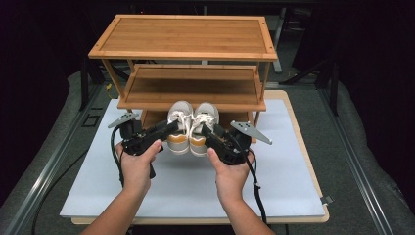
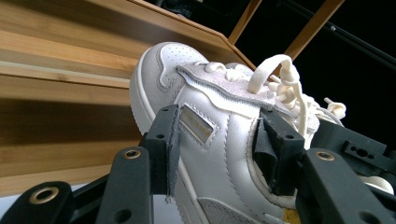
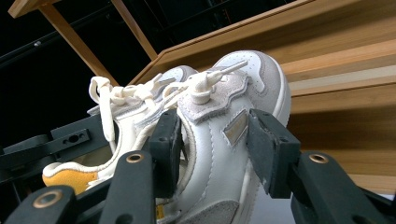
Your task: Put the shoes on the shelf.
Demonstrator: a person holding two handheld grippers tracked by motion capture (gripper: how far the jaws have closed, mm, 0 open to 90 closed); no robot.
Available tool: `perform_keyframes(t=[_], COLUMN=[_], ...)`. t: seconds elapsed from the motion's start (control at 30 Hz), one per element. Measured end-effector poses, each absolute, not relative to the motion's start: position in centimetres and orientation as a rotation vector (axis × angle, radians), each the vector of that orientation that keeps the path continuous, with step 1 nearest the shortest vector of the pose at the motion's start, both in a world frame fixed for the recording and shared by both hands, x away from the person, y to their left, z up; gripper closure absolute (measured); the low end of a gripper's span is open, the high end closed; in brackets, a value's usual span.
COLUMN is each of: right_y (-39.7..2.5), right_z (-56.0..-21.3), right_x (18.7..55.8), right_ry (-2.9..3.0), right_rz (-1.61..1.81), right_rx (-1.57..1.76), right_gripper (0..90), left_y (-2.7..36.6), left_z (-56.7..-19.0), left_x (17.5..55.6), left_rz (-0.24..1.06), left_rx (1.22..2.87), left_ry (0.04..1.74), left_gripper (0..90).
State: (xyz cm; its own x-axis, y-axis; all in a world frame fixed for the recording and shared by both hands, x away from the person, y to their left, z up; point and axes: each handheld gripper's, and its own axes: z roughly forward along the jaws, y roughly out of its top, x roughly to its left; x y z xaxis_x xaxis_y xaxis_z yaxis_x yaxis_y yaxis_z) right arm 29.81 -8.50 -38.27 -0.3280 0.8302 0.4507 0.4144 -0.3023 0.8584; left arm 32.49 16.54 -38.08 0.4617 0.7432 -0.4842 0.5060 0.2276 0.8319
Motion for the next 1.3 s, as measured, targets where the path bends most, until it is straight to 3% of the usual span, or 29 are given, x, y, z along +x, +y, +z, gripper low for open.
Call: perform_keyframes(t=[1.3], right_y=[-8.5], right_z=[-36.6], right_x=[37.5], right_ry=[1.614], right_rz=[1.633], right_rx=[1.568], right_gripper=[56.0], left_y=[16.4], left_z=[-36.6], left_x=[40.2], left_rz=[0.229], left_rx=[1.421], left_ry=[1.203], left_gripper=[53.8])
